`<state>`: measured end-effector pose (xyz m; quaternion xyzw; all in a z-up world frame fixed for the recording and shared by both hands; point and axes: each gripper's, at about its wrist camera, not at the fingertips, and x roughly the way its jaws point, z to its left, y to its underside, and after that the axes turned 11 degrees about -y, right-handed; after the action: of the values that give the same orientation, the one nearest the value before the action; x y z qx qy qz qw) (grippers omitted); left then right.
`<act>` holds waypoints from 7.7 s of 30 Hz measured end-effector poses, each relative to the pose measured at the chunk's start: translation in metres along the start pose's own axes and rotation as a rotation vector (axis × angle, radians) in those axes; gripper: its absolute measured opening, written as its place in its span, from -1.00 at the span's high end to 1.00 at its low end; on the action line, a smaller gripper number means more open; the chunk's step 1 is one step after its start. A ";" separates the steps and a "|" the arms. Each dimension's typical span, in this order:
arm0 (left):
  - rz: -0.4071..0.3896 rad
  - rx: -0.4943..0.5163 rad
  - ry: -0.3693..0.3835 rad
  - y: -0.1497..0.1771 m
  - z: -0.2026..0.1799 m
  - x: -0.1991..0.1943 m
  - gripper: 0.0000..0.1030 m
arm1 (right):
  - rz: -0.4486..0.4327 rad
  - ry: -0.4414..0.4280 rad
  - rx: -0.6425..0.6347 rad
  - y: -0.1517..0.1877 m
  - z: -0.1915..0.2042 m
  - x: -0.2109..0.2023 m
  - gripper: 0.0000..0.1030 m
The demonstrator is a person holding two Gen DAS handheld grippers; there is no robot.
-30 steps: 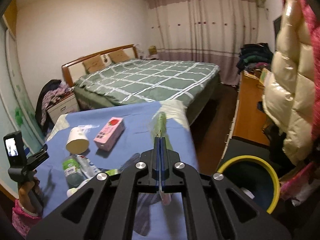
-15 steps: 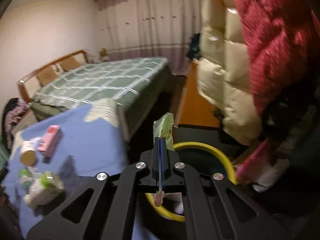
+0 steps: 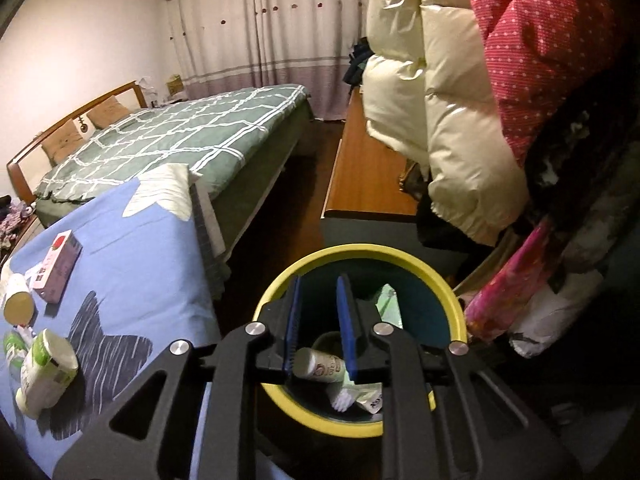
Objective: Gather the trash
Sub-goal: 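Grasp the white-green drink bottle with the left gripper, then carry the drink bottle over the bin and open the left gripper, then return both grippers to the table, then grasp the white toothpaste tube with the right gripper, then carry the toothpaste tube over the bin and open the right gripper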
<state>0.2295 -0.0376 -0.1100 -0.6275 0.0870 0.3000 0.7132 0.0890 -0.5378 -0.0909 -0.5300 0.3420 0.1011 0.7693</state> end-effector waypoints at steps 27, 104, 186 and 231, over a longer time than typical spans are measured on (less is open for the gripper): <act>0.179 0.335 0.676 0.063 -0.105 -0.077 -0.90 | 0.008 -0.075 -0.012 0.009 0.013 -0.006 0.45; -0.095 0.334 0.656 -0.087 -0.232 -0.117 0.21 | 0.006 -0.175 -0.108 0.025 0.014 -0.038 0.45; 0.027 -0.133 -0.127 -0.006 0.038 0.039 -0.85 | 0.331 -0.614 -0.560 0.074 0.299 0.072 0.95; 0.037 -0.025 0.037 -0.010 0.013 0.028 -0.87 | 0.067 -0.038 0.014 0.042 0.060 0.056 0.23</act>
<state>0.2537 -0.0166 -0.1132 -0.6402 0.1082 0.3026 0.6978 0.1344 -0.4791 -0.1452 -0.5107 0.3454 0.1344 0.7758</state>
